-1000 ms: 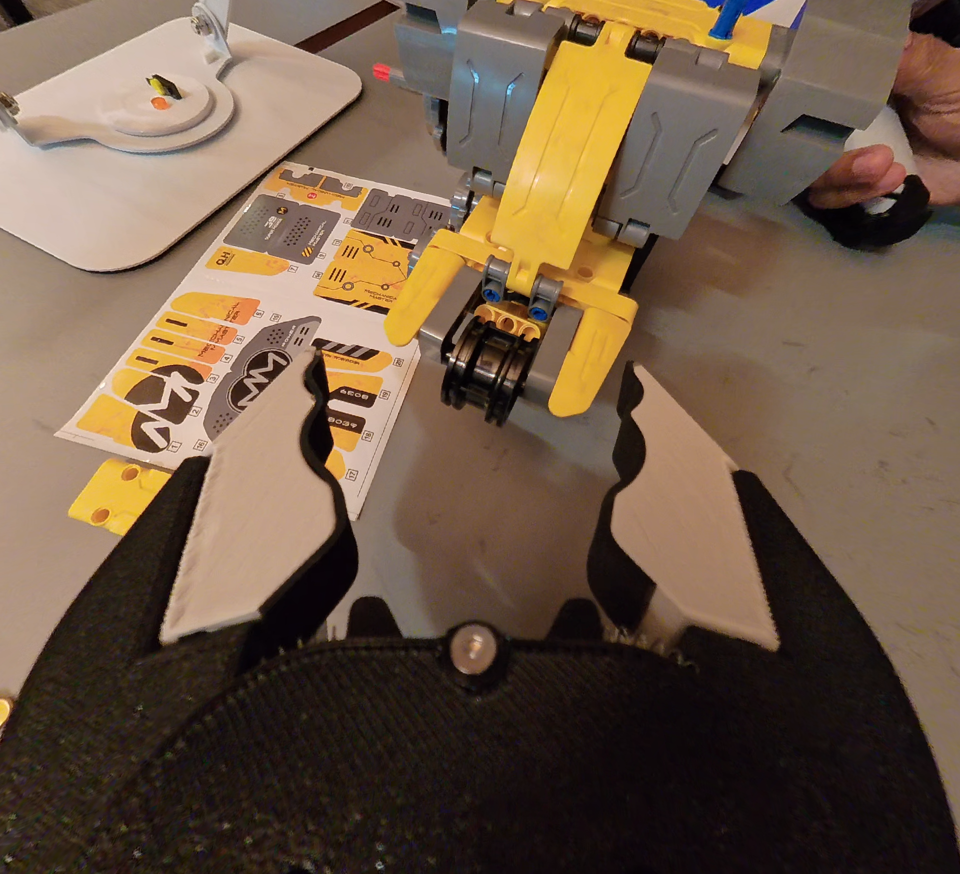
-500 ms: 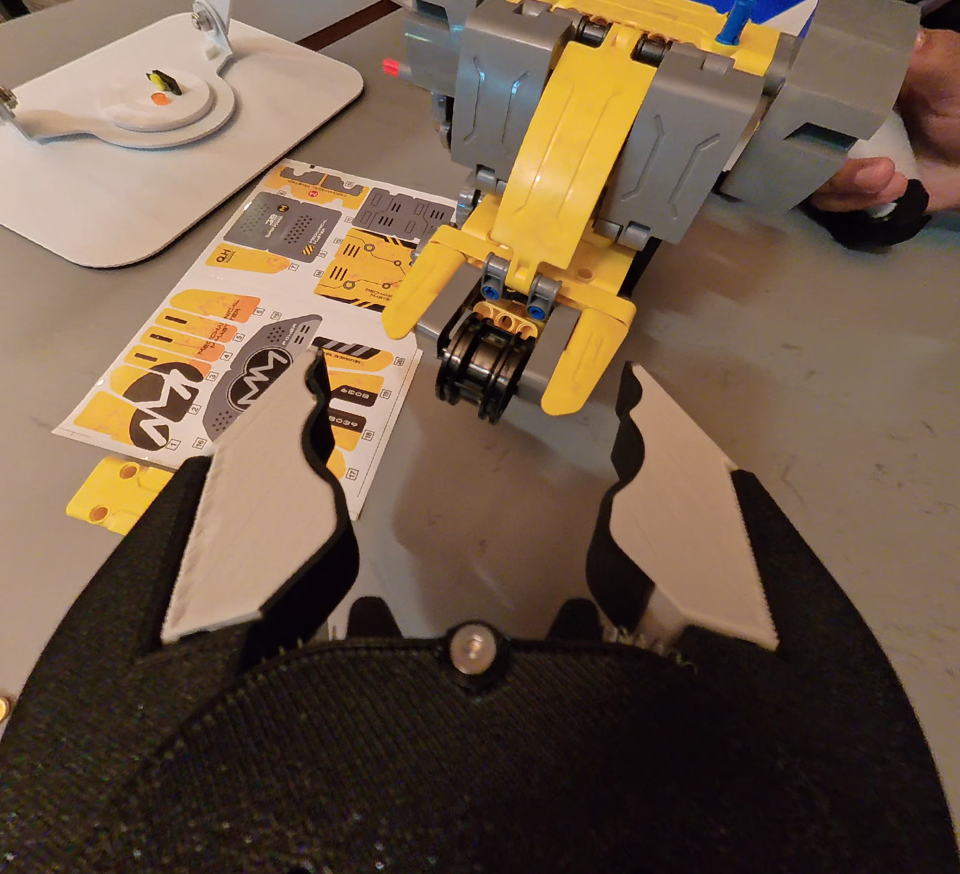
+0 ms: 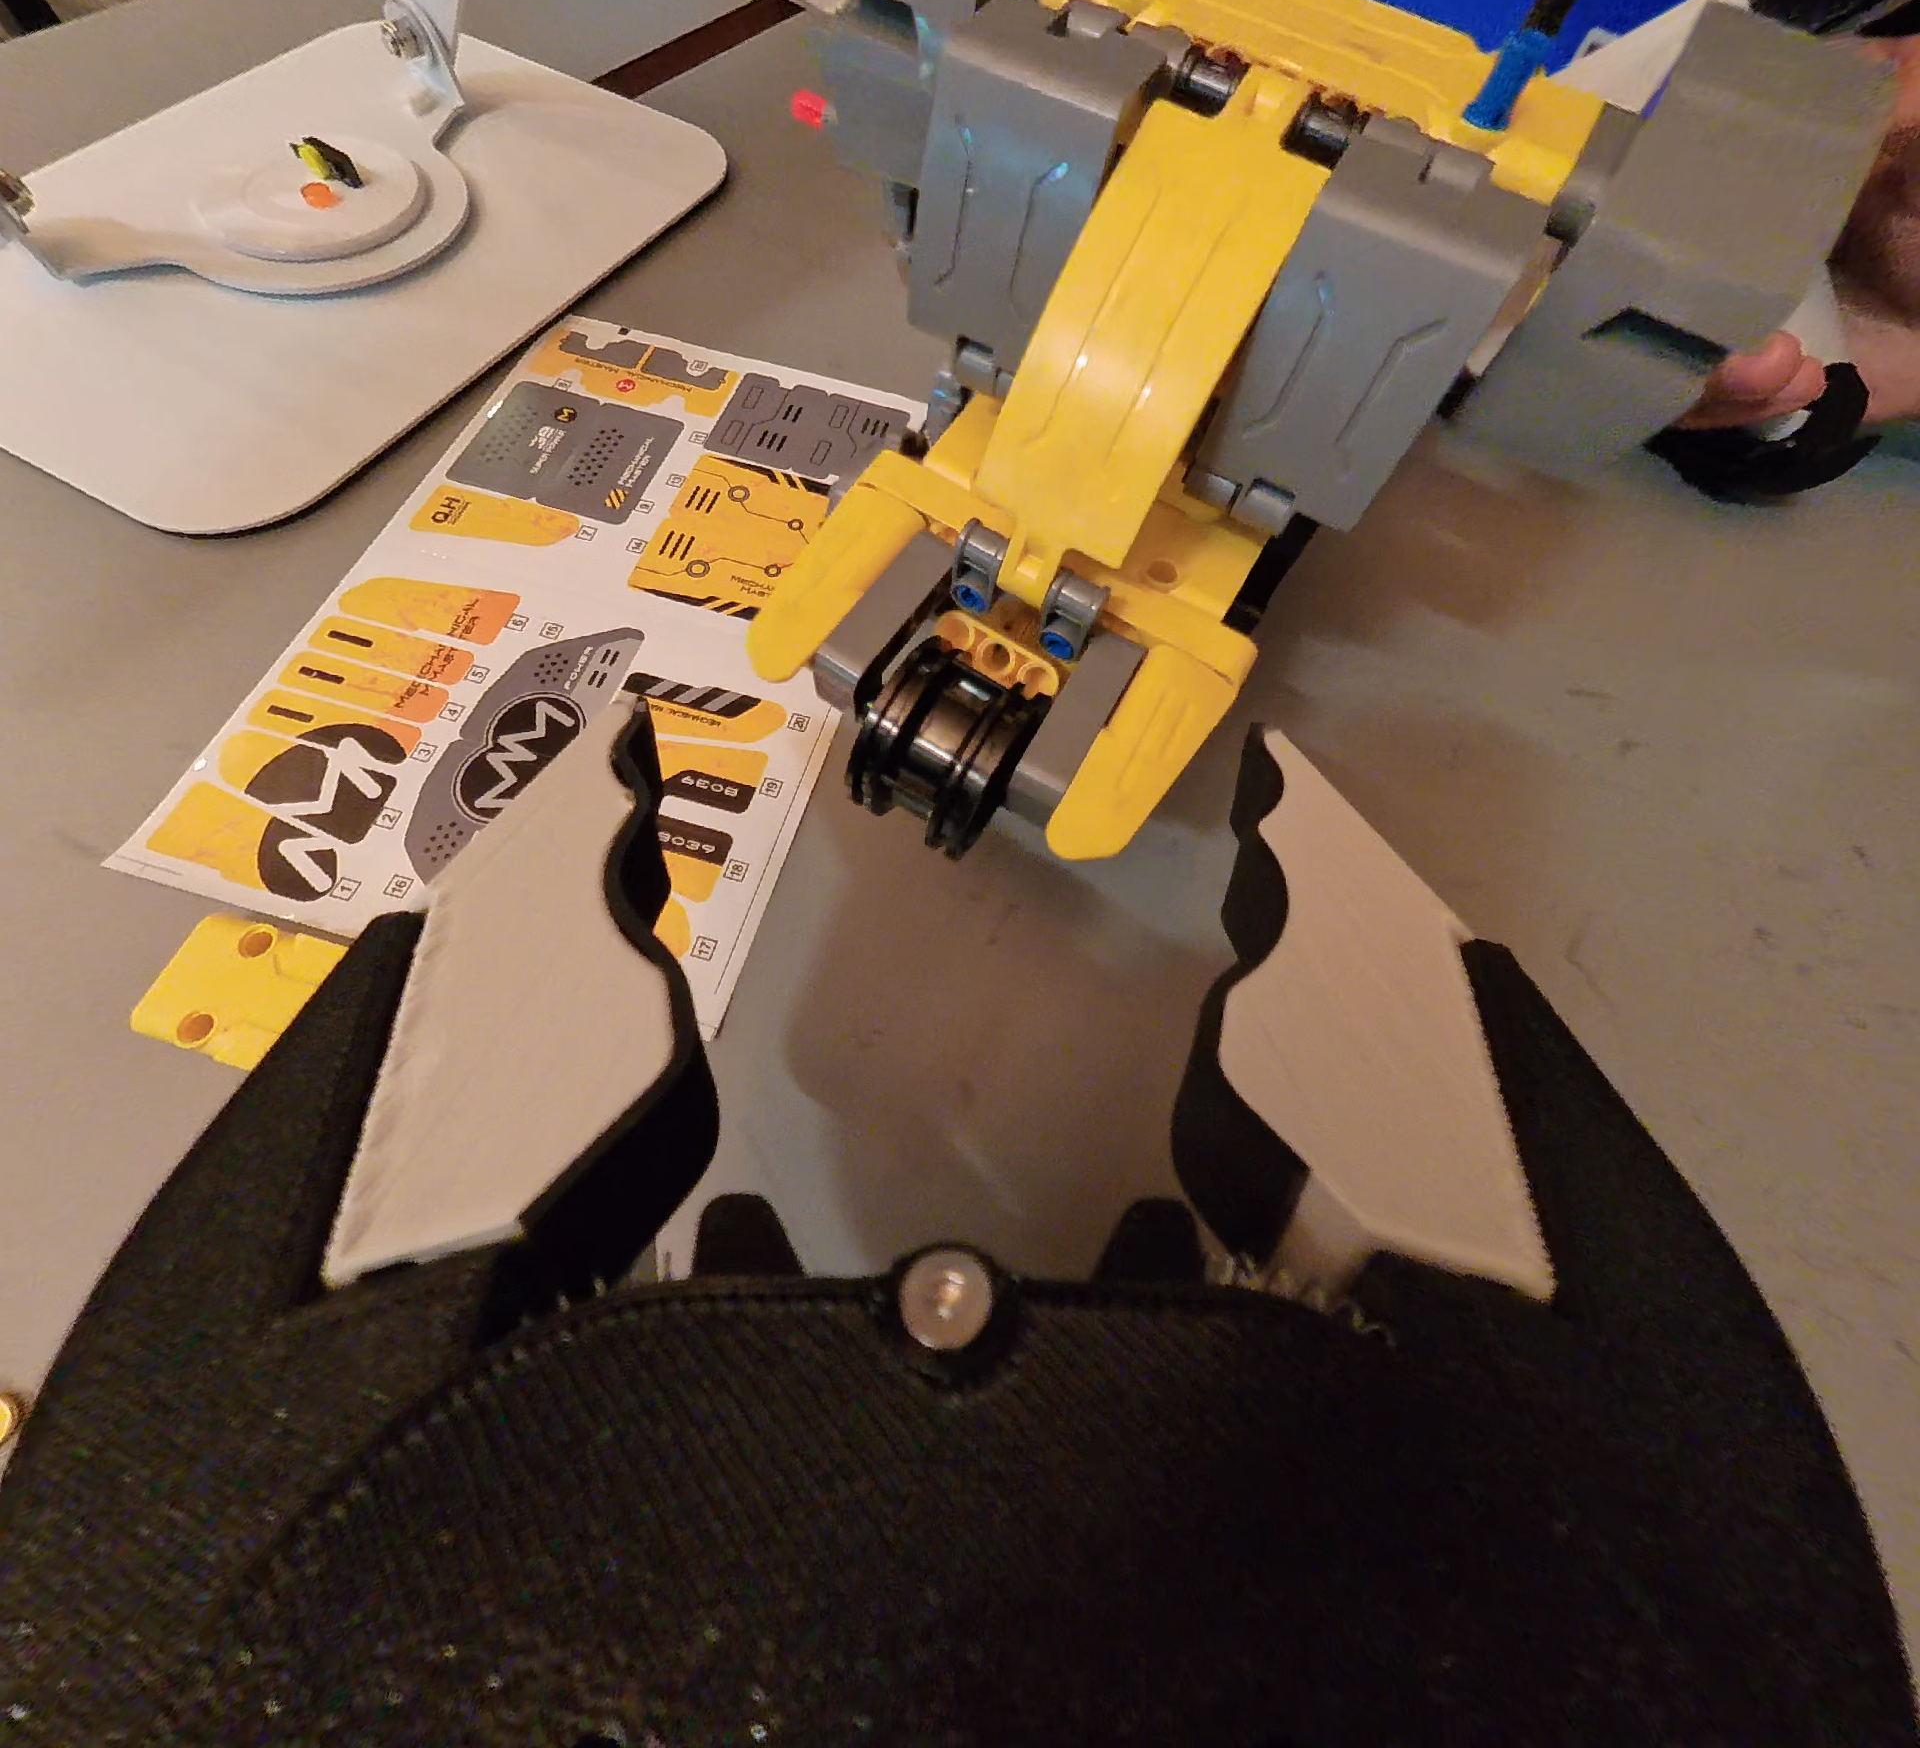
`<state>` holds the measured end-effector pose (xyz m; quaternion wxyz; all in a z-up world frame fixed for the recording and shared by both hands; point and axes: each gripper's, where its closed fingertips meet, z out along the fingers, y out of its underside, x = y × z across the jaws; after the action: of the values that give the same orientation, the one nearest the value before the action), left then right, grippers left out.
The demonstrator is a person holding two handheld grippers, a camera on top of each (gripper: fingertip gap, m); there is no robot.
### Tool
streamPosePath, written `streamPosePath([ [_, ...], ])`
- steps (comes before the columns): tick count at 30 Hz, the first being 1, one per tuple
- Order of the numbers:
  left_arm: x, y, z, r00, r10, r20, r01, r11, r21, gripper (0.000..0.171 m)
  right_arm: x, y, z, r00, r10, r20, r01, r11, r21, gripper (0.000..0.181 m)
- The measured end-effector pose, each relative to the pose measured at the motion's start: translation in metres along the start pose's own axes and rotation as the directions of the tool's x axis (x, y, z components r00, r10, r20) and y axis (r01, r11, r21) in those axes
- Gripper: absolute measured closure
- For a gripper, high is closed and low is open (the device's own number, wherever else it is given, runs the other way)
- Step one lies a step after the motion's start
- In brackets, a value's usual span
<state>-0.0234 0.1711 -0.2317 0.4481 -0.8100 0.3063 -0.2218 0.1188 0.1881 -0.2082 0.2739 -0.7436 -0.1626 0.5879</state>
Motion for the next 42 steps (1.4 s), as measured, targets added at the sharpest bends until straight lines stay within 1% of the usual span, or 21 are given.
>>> streamPosePath([
  [3, 0.0, 0.0, 0.0, 1.0, -0.004, -0.001, 0.004, 1.0, 0.0, 0.064, -0.001, 0.005, -0.001, 1.0, -0.015, 0.006, 0.015, 0.999, -0.039, 0.144],
  [8, 0.0, 0.0, 0.0, 1.0, -0.005, -0.002, 0.005, 1.0, 0.0, 0.064, 0.002, 0.005, -0.002, 1.0, -0.013, -0.006, 0.012, 0.999, -0.047, 0.144],
  [11, 0.0, 0.0, 0.0, 1.0, -0.003, -0.001, 0.003, 1.0, -0.002, 0.064, 0.004, 0.004, -0.003, 0.999, -0.036, -0.026, 0.035, 0.999, -0.042, 0.141],
  [17, 0.0, 0.0, 0.0, 1.0, -0.004, -0.002, 0.004, 1.0, -0.002, 0.064, 0.01, -0.006, -0.007, 0.993, -0.087, -0.081, 0.088, 0.996, 0.001, 0.135],
  [26, 0.0, 0.0, 0.0, 1.0, -0.004, -0.003, 0.004, 1.0, -0.003, 0.064, 0.008, -0.019, -0.012, 0.995, -0.075, -0.072, 0.08, 0.994, 0.076, 0.128],
  [31, 0.0, 0.0, 0.0, 1.0, -0.005, -0.004, 0.005, 1.0, -0.004, 0.064, 0.005, -0.023, -0.013, 0.993, -0.092, -0.068, 0.099, 0.99, 0.104, 0.127],
  [37, 0.0, 0.0, 0.0, 1.0, -0.005, -0.005, 0.005, 1.0, -0.005, 0.064, -0.001, -0.029, -0.016, 0.974, -0.198, -0.108, 0.211, 0.969, 0.125, 0.127],
  [40, 0.0, 0.001, 0.001, 1.0, -0.003, -0.004, 0.003, 1.0, -0.006, 0.064, -0.009, -0.033, -0.017, 0.95, -0.286, -0.122, 0.302, 0.943, 0.139, 0.125],
  [42, 0.0, 0.001, 0.001, 1.0, -0.003, -0.004, 0.003, 1.0, -0.007, 0.064, -0.018, -0.033, -0.016, 0.92, -0.372, -0.127, 0.388, 0.911, 0.143, 0.121],
])
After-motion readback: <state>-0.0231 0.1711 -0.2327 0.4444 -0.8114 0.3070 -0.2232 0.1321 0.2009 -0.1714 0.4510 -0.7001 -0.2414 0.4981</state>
